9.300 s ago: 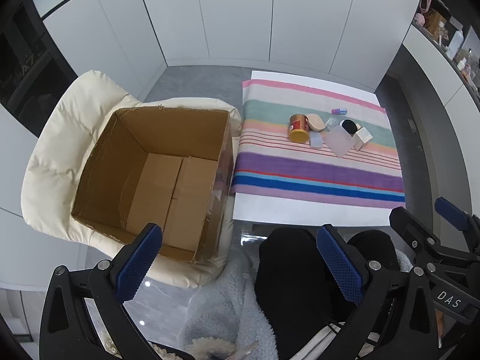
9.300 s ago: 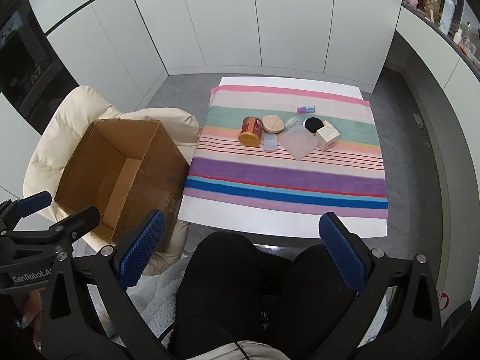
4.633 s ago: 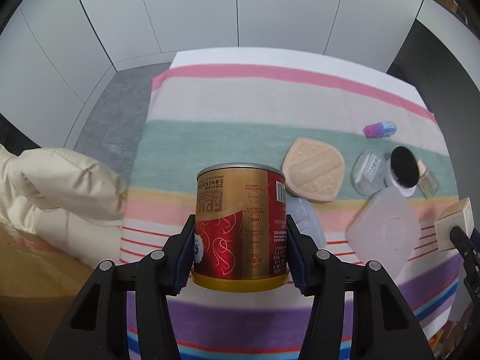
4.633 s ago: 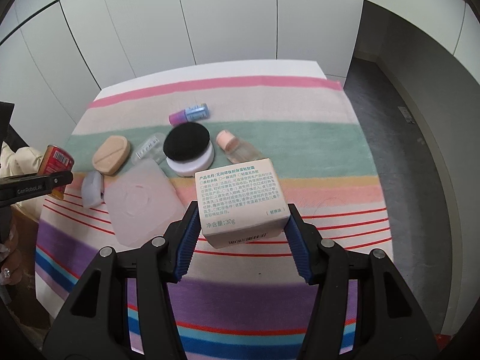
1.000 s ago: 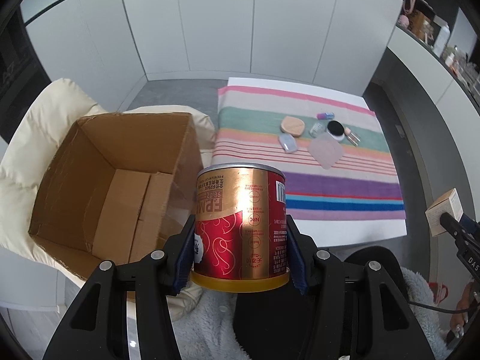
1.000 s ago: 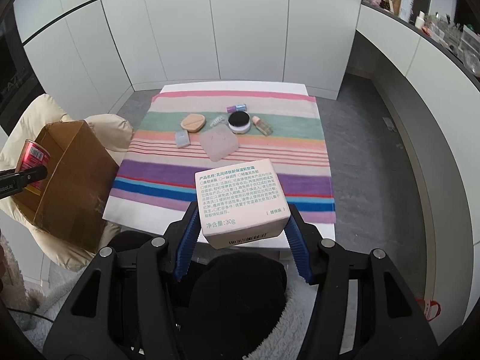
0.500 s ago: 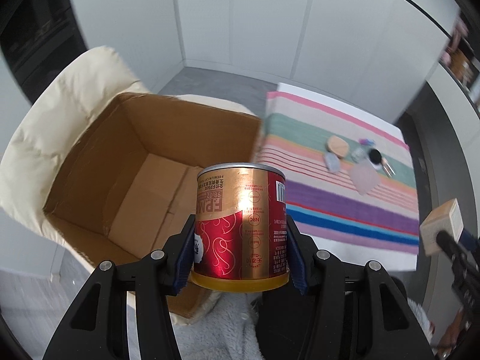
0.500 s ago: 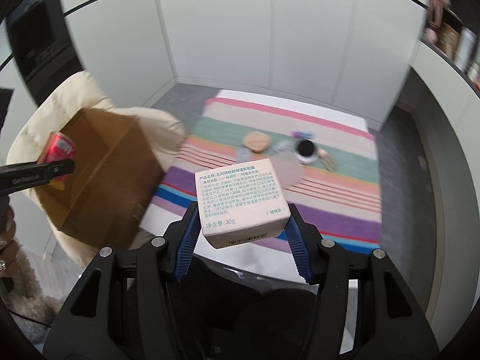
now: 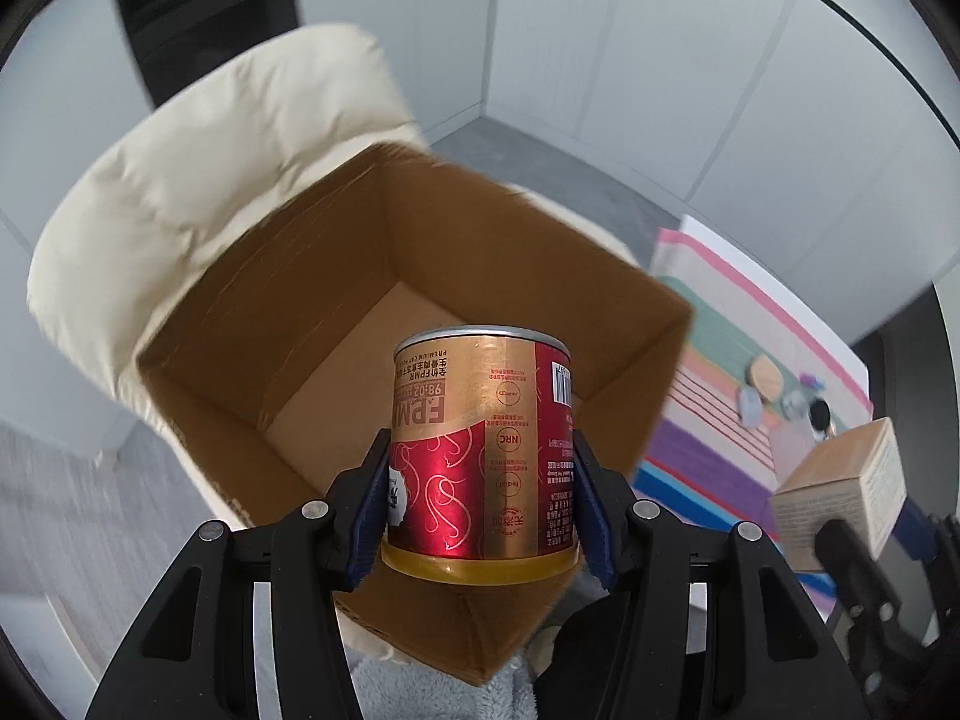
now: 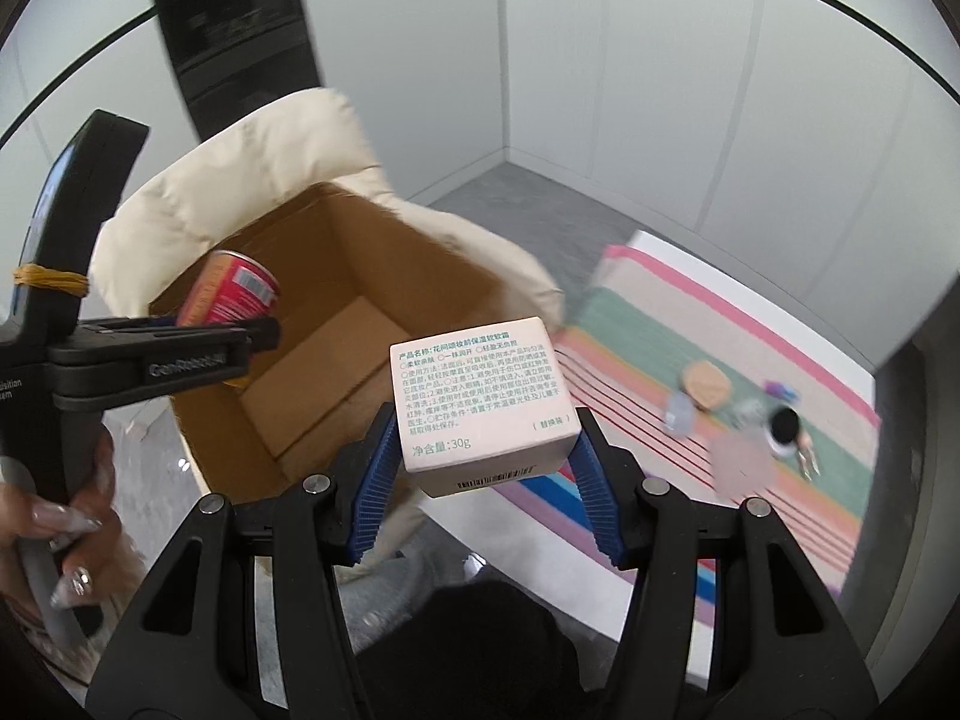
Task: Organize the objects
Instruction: 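Open the left tool over the box while the right tool drops the cream box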
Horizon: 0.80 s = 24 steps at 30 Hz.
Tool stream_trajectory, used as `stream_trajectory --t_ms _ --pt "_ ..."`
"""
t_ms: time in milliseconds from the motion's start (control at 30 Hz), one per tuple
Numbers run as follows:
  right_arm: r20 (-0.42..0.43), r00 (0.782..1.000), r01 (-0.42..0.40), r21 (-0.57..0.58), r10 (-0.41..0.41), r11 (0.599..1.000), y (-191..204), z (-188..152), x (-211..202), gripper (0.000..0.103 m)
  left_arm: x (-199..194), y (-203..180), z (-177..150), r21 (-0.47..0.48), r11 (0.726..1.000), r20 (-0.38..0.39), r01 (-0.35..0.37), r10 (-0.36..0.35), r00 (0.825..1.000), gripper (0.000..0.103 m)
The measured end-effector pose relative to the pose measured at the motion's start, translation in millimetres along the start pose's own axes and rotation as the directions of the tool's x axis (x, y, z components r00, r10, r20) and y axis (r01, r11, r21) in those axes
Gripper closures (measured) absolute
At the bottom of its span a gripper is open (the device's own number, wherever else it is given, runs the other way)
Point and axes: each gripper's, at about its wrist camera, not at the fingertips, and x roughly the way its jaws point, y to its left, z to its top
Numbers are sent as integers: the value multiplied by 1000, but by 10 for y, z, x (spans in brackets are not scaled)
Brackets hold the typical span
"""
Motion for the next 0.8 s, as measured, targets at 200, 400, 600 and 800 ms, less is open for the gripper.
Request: stream_trajectory --t_ms 200,400,600,800 --pt "-43 999 -23 -106 19 994 462 210 341 45 100 181 45 -59 997 -10 -40 40 999 48" --pt "-81 996 -37 -166 24 986 743 295 654 45 116 305 85 -112 992 -9 -61 61 998 48" --pt "-63 997 -55 -146 46 988 774 313 780 29 93 320 160 -107 993 27 -41 44 999 46" --pt "-19 1000 -24 -123 21 992 718 346 766 0 24 336 193 -113 992 58 -48 55 997 24"
